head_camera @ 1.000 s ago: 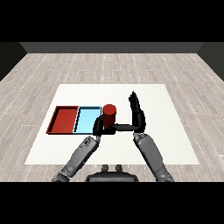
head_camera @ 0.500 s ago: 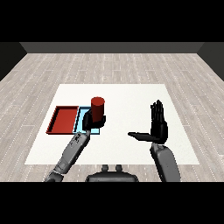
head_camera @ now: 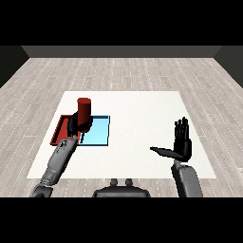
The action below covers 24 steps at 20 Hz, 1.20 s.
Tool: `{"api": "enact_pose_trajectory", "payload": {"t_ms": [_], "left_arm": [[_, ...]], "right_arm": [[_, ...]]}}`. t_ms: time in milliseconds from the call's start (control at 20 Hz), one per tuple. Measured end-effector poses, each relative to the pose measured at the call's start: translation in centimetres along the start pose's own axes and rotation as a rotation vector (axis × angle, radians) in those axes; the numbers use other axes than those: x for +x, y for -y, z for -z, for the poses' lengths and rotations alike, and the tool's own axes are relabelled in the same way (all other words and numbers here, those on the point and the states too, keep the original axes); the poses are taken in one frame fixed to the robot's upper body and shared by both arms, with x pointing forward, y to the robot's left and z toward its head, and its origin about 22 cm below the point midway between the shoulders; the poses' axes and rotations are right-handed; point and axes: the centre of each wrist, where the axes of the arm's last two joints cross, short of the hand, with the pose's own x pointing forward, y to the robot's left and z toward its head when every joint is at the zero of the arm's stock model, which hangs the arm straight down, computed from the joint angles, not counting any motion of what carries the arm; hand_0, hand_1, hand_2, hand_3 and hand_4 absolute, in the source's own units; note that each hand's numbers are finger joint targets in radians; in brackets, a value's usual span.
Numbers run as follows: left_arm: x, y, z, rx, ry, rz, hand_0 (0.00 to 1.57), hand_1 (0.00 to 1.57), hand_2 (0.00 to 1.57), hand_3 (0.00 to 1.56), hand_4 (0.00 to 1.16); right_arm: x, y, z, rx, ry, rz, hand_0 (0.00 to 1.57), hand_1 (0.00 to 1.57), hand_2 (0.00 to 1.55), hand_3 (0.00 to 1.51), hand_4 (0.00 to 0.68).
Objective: Pick the red can and put it in the red box
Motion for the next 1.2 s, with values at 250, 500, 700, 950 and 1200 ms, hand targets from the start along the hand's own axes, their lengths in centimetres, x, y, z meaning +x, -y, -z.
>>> {"api": "enact_pose_trajectory", "payload": {"t_ms": [250, 500, 700, 950, 1200], "left_arm": [[-2.6, -5.9, 1.7, 0.121, -0.111, 0.154, 1.57, 1.57, 1.55, 1.48, 1.06], [-5.1, -11.0, 3.1, 0.206, -0.198, 0.285, 1.57, 1.57, 1.54, 1.43, 1.02], [-7.8, -11.9, 3.3, 0.229, -0.295, 0.342, 1.52, 1.52, 1.45, 1.38, 1.02], [-10.2, -11.2, 3.0, 0.209, -0.422, 0.41, 0.83, 0.83, 0.86, 0.93, 0.82], [-12.3, -10.0, 1.8, 0.187, -0.504, 0.41, 1.36, 1.36, 1.33, 1.11, 0.81]], "right_arm": [[-0.8, 0.9, -0.3, -0.012, -0.022, -0.016, 0.0, 0.0, 0.0, 0.0, 0.0], [-1.1, 0.6, -0.1, 0.008, -0.028, -0.005, 0.0, 0.0, 0.0, 0.0, 0.0], [-2.1, 0.3, 0.3, 0.028, -0.022, -0.024, 0.0, 0.0, 0.0, 0.0, 0.0], [-3.4, 0.2, 1.2, 0.043, -0.022, -0.073, 0.0, 0.0, 0.0, 0.0, 0.0], [-4.6, 0.1, 1.8, 0.039, -0.033, -0.113, 0.0, 0.0, 0.0, 0.0, 0.0]]}}
